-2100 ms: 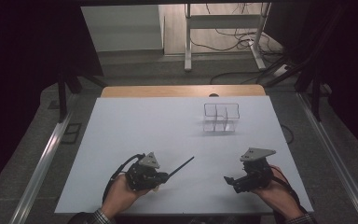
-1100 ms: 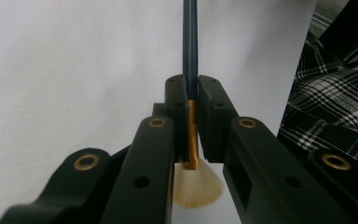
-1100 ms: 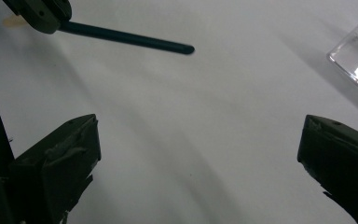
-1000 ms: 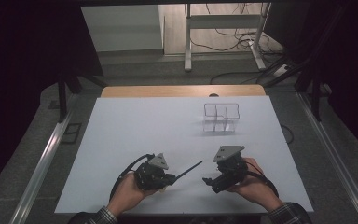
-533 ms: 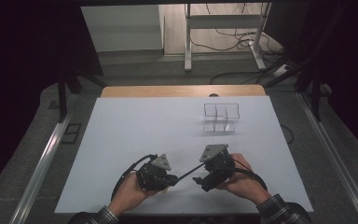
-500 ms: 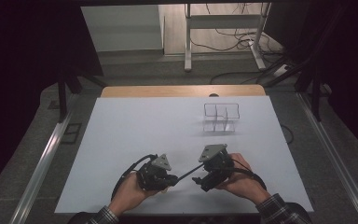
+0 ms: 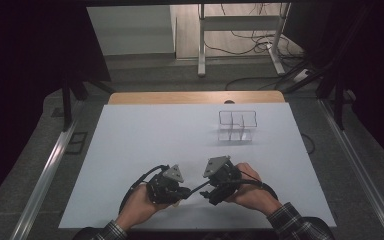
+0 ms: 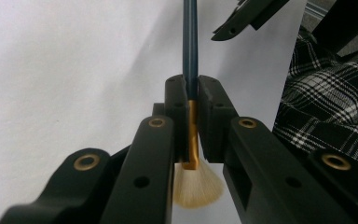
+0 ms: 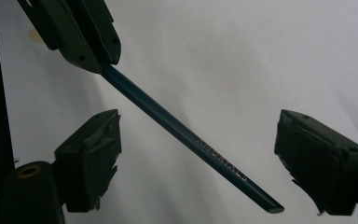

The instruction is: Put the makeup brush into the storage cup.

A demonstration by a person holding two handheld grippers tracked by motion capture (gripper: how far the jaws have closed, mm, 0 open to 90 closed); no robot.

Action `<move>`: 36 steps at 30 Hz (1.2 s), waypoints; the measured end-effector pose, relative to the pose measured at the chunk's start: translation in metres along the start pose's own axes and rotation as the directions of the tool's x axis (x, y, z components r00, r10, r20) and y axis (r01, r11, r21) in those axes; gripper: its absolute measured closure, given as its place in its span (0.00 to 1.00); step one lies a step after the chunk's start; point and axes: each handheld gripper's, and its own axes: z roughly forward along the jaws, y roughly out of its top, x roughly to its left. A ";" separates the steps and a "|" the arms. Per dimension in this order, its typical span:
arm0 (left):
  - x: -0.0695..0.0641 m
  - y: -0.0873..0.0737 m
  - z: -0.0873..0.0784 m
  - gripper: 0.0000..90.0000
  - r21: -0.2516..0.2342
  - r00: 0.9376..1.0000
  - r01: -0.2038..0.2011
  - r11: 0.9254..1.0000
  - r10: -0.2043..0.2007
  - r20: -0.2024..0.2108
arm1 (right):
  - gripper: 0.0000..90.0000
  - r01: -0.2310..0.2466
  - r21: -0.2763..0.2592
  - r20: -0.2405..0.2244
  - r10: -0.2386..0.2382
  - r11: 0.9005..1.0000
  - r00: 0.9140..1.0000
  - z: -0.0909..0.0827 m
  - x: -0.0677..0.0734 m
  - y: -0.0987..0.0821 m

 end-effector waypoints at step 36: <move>0.008 -0.002 -0.009 0.09 -0.064 0.976 0.020 0.998 -0.034 -0.216 | 0.95 0.077 0.090 -0.149 -0.063 0.993 0.987 0.001 0.002 -0.004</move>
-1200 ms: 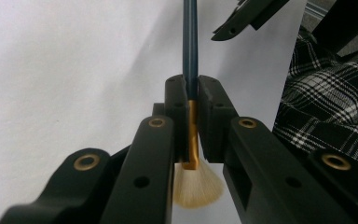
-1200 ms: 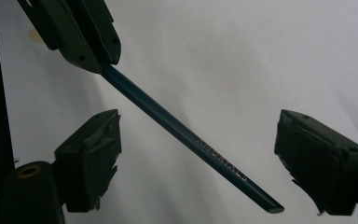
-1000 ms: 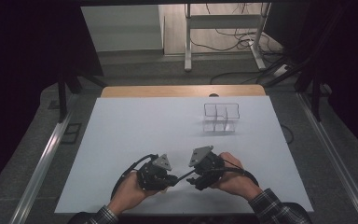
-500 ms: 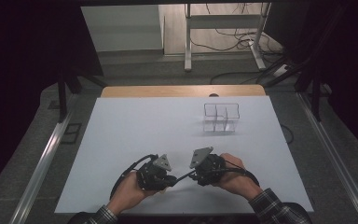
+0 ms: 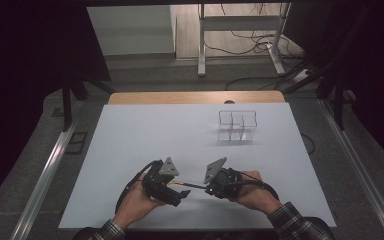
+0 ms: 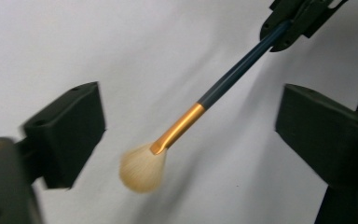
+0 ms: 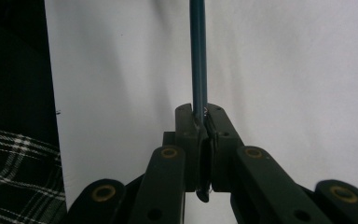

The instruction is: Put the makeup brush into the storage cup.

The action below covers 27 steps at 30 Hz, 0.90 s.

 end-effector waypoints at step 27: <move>0.029 -0.018 -0.011 0.00 -0.068 0.990 0.104 0.992 -0.110 -0.087 | 0.95 -0.167 -0.075 0.140 0.176 0.983 0.974 -0.014 -0.014 -0.016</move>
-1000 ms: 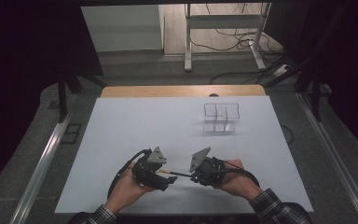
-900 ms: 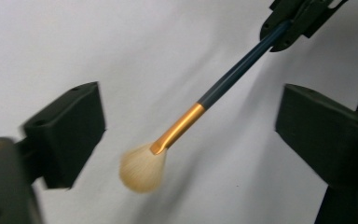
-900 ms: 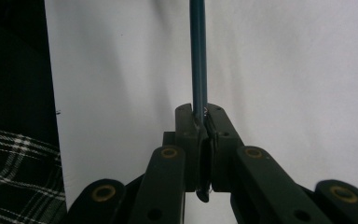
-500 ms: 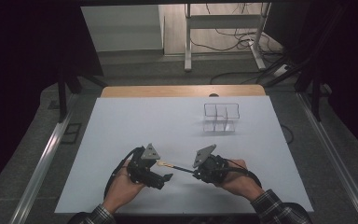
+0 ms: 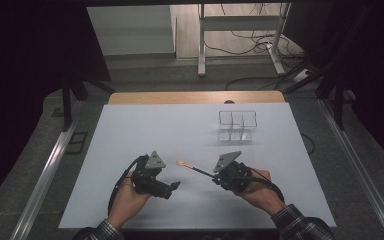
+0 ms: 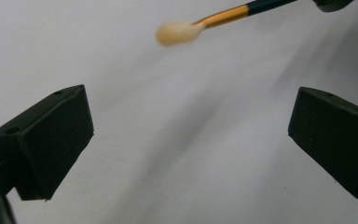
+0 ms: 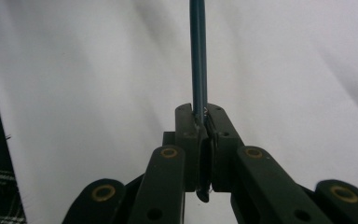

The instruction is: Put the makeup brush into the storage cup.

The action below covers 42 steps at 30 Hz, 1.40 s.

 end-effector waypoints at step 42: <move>0.012 0.031 0.003 0.07 -0.101 0.932 0.234 0.967 -0.194 0.307 | 0.95 -0.104 -0.291 0.003 0.110 0.951 0.994 -0.005 0.017 0.007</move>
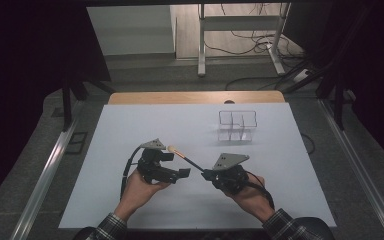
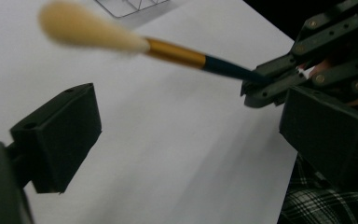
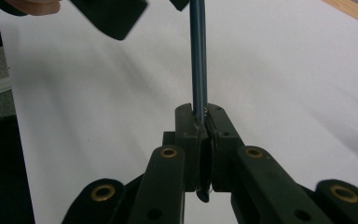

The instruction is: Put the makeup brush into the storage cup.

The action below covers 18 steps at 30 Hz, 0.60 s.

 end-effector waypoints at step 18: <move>0.012 -0.004 -0.006 0.47 -0.042 0.986 0.142 0.989 -0.138 0.090 | 0.94 0.034 0.037 -0.040 -0.032 0.999 0.999 0.013 0.008 -0.002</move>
